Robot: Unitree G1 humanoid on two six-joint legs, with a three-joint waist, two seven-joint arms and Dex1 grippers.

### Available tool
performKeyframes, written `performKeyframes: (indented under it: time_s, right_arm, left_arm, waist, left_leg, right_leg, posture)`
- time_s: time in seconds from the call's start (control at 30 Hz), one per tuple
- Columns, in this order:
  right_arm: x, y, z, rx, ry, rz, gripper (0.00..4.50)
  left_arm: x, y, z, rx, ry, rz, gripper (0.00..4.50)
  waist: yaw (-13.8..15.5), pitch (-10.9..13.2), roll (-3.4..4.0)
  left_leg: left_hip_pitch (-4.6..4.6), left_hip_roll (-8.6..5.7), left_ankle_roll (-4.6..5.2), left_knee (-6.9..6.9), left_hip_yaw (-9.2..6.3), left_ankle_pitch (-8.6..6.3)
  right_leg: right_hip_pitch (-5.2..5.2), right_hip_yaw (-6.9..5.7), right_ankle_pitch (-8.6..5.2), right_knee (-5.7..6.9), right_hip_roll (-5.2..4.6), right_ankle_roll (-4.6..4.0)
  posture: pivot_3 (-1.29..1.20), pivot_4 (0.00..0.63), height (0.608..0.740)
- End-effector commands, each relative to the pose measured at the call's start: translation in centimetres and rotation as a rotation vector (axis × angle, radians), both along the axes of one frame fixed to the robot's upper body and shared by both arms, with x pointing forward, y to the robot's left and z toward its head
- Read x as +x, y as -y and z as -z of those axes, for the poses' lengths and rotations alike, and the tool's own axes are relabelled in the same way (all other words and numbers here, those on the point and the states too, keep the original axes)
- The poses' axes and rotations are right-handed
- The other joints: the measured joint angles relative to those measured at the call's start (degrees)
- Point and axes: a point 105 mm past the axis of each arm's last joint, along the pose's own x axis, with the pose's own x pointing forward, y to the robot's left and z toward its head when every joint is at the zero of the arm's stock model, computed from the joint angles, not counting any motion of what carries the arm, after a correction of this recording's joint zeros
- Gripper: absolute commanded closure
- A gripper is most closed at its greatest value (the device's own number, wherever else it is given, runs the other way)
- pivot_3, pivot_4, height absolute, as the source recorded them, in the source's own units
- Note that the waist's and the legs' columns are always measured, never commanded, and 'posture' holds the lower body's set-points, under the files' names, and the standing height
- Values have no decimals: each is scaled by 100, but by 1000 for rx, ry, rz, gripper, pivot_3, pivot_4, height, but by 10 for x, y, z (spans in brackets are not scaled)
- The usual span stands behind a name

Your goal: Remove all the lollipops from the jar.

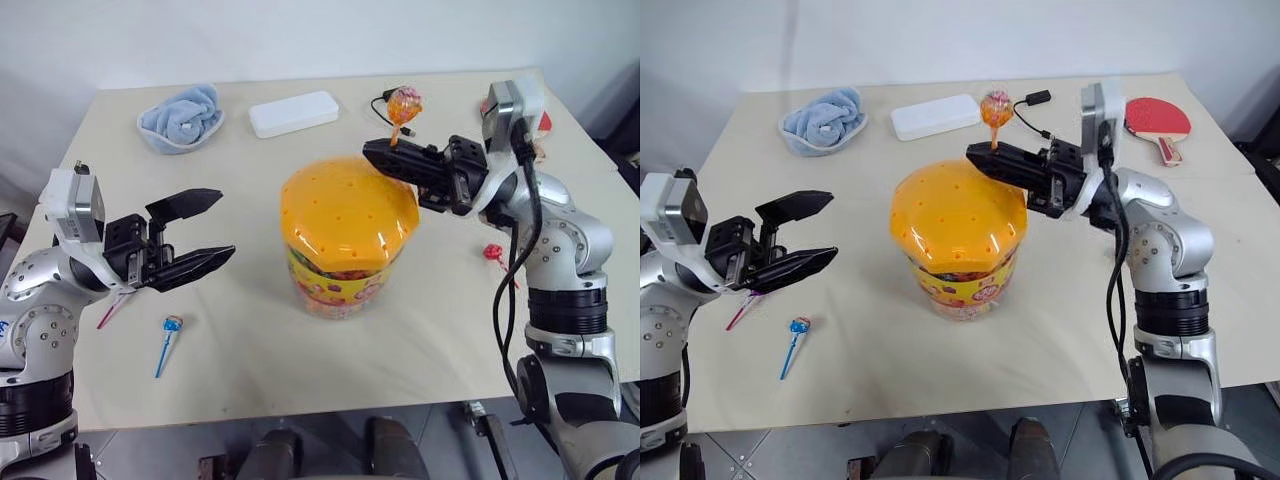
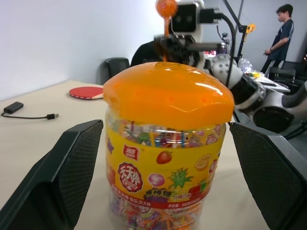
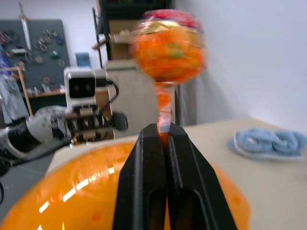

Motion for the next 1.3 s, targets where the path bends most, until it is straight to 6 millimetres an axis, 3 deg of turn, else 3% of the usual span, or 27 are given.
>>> performKeyframes:
  time_s: [0.03,0.13,0.2,0.3,0.43,0.53,0.77,0.83,1.0,1.2,1.3]
  right_arm:
    - [-11,28,-40,101,80,-2,4477]
    - [5,67,-54,107,73,189,4477]
    - [21,97,-43,13,19,345,4477]
    - [49,149,11,-320,-47,657,4477]
    - [61,215,90,-673,-154,919,4477]
    - [59,244,127,-810,-224,1008,4477]
    - [46,288,164,-945,-366,1172,4477]
    - [42,289,170,-936,-403,1159,3777]
    - [33,290,162,-889,-389,1118,2170]
    - [6,266,87,-536,-151,850,161]
    - [-8,239,65,-442,12,745,34]
  left_arm:
    - [-6,6,-8,-5,43,35,0]
    - [-6,13,-3,52,48,70,0]
    - [-8,19,3,116,54,101,0]
    - [-9,26,6,143,65,127,0]
    - [-6,28,12,162,56,136,0]
    - [-5,28,14,173,52,135,0]
    - [-4,22,14,192,40,105,0]
    - [-3,20,14,191,36,87,0]
    - [3,12,15,188,44,10,0]
    - [12,-14,37,264,1,-161,0]
    - [16,-39,47,316,-13,-303,0]
  waist:
    - [14,0,0]
    - [38,0,-1]
    - [52,0,-1]
    - [39,0,-2]
    - [-7,0,-2]
    - [-74,2,10]
    - [-128,2,17]
    - [-122,0,19]
    - [-80,0,19]
    - [-67,-5,43]
    - [-42,-5,43]
  left_leg:
    - [-1,-1,0,0,0,0]
    - [-1,-5,2,1,-6,-1]
    - [-1,-7,4,0,-7,-2]
    - [-1,-11,12,-1,-2,-7]
    - [2,-6,18,-3,30,-10]
    - [2,2,18,-4,57,-10]
    - [4,8,17,-2,66,-10]
    - [4,7,17,-2,66,-10]
    - [5,4,17,2,51,-10]
    - [3,6,18,-5,67,-10]
    - [3,18,16,-7,60,-11]
  right_leg:
    - [0,0,0,-1,0,0]
    - [3,-1,2,1,-1,-4]
    - [5,0,4,0,-1,-8]
    - [6,2,6,-2,-2,-10]
    - [1,2,6,-7,-2,-10]
    - [-10,3,6,-8,-3,-9]
    - [-14,1,5,-9,-3,-9]
    - [-12,3,6,-12,-3,-9]
    - [3,0,6,-25,-3,-8]
    - [4,-1,13,-54,-3,5]
    - [5,-9,13,-56,2,6]
  posture:
    - [0,150,740]
    - [0,150,740]
    - [0,150,740]
    - [0,150,740]
    - [0,150,740]
    - [0,150,740]
    - [0,150,740]
    - [0,150,740]
    - [0,150,740]
    - [0,150,740]
    - [0,150,740]
